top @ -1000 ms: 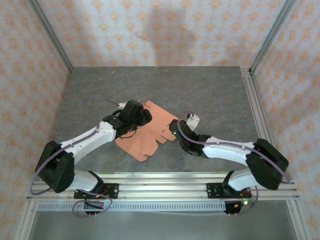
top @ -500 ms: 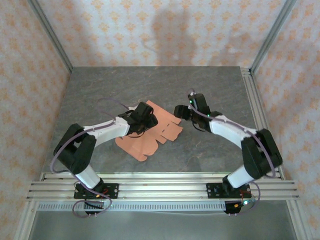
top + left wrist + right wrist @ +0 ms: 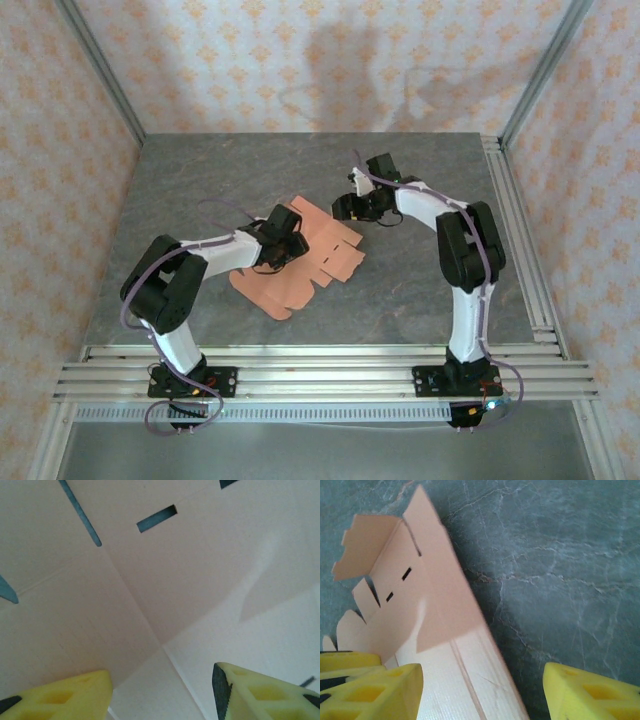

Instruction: Fold the paper box

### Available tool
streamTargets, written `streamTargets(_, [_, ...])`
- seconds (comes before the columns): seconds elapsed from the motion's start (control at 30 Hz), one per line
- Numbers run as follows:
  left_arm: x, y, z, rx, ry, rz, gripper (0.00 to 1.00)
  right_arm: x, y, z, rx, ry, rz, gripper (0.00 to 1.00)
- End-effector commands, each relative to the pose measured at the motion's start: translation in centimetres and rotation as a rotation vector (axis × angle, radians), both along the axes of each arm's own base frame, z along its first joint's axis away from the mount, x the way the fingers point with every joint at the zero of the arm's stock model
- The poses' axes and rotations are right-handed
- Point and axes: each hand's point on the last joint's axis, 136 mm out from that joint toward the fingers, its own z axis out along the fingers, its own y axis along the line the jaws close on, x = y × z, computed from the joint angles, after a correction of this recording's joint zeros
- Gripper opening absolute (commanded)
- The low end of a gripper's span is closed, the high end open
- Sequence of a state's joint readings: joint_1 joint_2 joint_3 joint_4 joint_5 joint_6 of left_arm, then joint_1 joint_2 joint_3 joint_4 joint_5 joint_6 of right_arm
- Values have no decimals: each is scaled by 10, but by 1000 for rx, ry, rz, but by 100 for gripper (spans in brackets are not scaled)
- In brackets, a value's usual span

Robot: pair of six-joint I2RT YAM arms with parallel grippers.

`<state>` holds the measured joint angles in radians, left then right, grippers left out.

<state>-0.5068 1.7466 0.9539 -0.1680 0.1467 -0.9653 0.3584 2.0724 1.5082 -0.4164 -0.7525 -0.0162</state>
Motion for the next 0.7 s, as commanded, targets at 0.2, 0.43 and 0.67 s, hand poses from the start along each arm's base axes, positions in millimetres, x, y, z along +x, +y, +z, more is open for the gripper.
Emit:
streamTargets(0.2, [-17, 5, -38, 3, 97, -24, 58, -22, 22, -3, 98, 141, 242, 63])
streamTargets(0.43, [-17, 6, -35, 13, 93, -30, 59, -25, 33, -3, 187, 134, 312, 58])
streamTargets(0.67, [-21, 10, -35, 25, 94, -37, 59, 7, 15, 8, 158, -20, 178, 62])
